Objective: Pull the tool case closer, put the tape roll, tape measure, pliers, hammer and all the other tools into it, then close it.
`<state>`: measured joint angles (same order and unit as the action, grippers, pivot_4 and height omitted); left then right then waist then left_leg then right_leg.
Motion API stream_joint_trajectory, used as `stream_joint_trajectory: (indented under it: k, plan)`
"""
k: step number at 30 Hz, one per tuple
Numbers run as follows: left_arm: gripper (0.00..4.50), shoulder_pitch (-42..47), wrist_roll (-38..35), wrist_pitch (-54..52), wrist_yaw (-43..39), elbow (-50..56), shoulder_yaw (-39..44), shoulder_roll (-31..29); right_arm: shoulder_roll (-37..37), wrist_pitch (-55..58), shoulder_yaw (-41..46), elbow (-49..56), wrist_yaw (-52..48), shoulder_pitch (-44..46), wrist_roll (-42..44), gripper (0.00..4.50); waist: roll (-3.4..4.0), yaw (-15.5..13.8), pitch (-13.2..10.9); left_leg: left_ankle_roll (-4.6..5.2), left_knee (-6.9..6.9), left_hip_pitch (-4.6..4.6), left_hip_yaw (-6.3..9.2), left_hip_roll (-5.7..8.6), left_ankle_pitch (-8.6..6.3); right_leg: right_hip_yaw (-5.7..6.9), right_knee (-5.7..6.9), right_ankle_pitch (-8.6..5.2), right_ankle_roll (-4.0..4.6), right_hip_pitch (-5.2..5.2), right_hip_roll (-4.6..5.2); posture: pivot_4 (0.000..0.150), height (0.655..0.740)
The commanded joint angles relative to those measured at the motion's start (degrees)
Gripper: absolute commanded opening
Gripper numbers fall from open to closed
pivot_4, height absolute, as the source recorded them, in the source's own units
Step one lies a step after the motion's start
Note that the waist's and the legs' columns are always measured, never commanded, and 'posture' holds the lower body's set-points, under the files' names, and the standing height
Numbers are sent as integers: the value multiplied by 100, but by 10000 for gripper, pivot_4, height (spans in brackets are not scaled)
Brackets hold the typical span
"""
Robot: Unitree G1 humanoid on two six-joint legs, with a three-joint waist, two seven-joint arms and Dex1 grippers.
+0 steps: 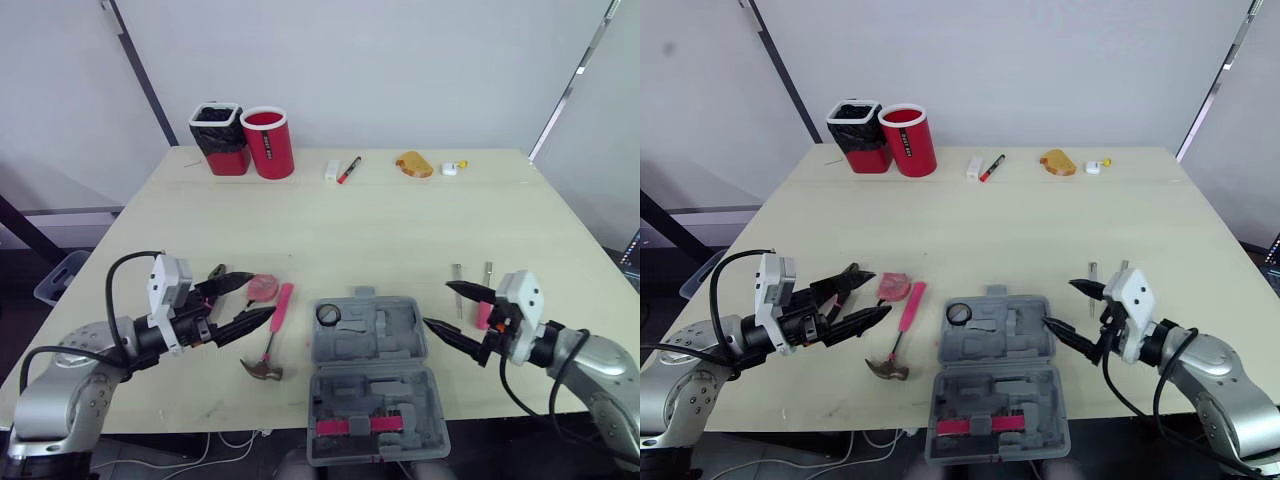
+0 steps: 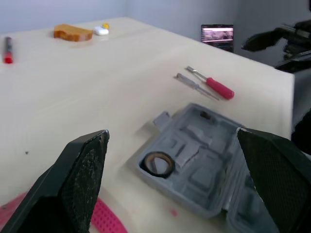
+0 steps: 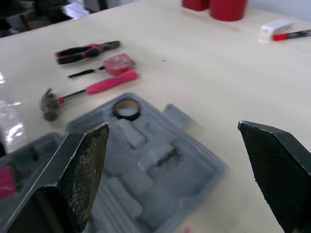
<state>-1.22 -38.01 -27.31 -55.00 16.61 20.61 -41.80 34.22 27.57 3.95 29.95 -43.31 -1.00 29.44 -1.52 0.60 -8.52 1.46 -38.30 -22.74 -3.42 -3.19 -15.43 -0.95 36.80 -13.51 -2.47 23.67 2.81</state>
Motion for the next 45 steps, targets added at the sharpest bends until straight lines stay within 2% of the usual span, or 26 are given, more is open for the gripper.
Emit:
stream_joint_trajectory:
  k: [1, 3, 4, 7, 13, 23, 26, 31, 32, 33, 34, 41, 45]
  plan:
    - [45000, -207, 227, -172, 709, 326, 190, 67, 45, -89, -16, 257, -31, 36, 19, 44625, -1, 5, 0, 0, 0, 0, 0, 0, 0, -1, 0, 5, -8, 0, 0, 1500, 7400]
    - [45000, -268, 389, -428, 1309, 514, 190, 164, 66, -183, -60, 335, -114, 38, 35, 44625, -1, 5, 0, 0, 0, 1, -1, 0, 0, -3, 0, 6, -11, 0, 0, 1500, 7400]
    - [45000, -247, 771, -768, 1966, 637, 119, 179, 79, -171, -96, 363, -129, 57, 49, 44625, -2, 2, 0, 0, 0, 1, 0, 0, 0, -2, 0, 6, -11, 0, 0, 1500, 7400]
    - [45000, -10, 1044, -1884, 2853, 654, -217, 136, 124, -39, -230, 512, -207, 150, 162, 44625, -4, -32, 0, 0, -5, 2, 5, 1, 1, 4, 3, 6, -9, -5, -3, 1500, 7400]
    - [45000, 472, 1410, -2399, 3213, 141, -740, 137, 340, -74, -366, 712, -451, 164, 176, 44625, -6, -30, 0, 0, -5, 0, 12, 6, 0, 2, 3, 9, -15, -5, -4, 1500, 7400]
    - [45000, 1290, 2096, -1768, 2936, -1369, -1639, 306, 419, 331, -313, 960, -347, 587, 616, 44625, -10, -32, 0, 0, -6, 1, 8, 7, 1, 5, 5, 8, -10, -5, -5, 1500, 7400]
    - [36842, 1352, 2221, -1612, 2905, -1658, -1726, 413, 443, 370, -298, 1001, -298, 571, 612, 45000, -12, -35, 1, 0, -5, -5, 3, 7, 1, 6, 2, 11, -15, -5, -5, 1500, 7400]
    - [10444, 1386, 2389, -1287, 2805, -2030, -1848, 621, 504, 315, -215, 968, -294, 454, 602, 45000, -10, -71, 2, 0, -6, -3, -4, 7, 1, 7, 4, 10, -14, -6, -3, 1500, 7400]
    - [7483, 1391, 2406, -1249, 2773, -2067, -1851, 644, 512, 289, -204, 936, -308, 432, 602, 45000, -10, -81, 2, 0, -8, -3, -6, 7, 1, 7, 4, 9, -12, -7, -3, 1500, 7400]
    - [2699, 1394, 2425, -1230, 2717, -2091, -1872, 640, 512, 262, -208, 905, -316, 421, 593, 45000, -10, -91, 3, 0, -9, 0, -6, 7, 1, 7, 5, 9, -11, -10, -3, 1500, 7400]
    - [568, 1393, 2439, -1212, 2683, -2100, -1873, 640, 508, 218, -231, 874, -329, 403, 559, 45000, -11, -96, 3, 0, -10, 3, -7, 7, 1, 7, 6, 9, -11, -12, -3, 1500, 7400]
    - [568, 1116, 2373, -1089, 2432, -1856, -1646, 576, 470, 81, -305, 828, -372, 292, 455, 45000, -10, -127, 3, 0, -10, 2, -10, 7, 1, 6, 6, 11, -14, -12, -3, 1500, 7400]
    - [568, 119, 2149, -1019, 2112, -1121, -1107, 287, 515, 92, -396, 974, -430, 202, 466, 45000, -12, -31, 4, 0, -8, 4, -2, 1, 0, 0, 5, 11, -14, -8, -2, 1500, 7400]
